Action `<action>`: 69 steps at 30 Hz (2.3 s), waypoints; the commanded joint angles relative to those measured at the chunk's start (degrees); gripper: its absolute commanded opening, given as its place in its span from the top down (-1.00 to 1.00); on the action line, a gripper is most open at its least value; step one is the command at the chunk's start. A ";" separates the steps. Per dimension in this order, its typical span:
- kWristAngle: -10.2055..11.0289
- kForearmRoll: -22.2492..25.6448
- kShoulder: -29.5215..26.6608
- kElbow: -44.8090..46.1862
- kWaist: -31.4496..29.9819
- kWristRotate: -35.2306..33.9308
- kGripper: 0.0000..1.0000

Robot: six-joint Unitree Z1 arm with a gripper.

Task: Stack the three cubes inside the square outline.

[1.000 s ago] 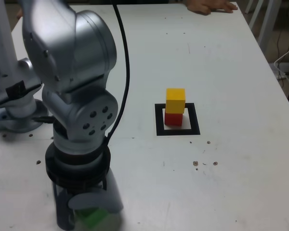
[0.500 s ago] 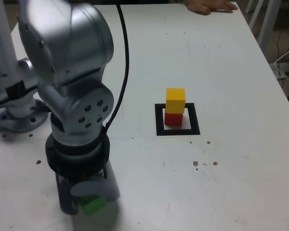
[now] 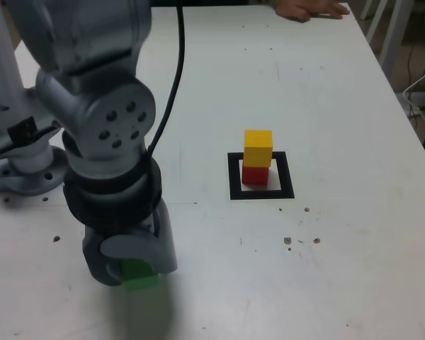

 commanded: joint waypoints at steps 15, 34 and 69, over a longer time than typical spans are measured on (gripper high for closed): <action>7.24 18.97 -5.92 -14.74 4.62 19.62 0.65; 6.34 26.56 -4.30 -25.81 26.06 51.12 0.65; 3.69 25.12 4.86 -31.82 43.00 57.90 0.61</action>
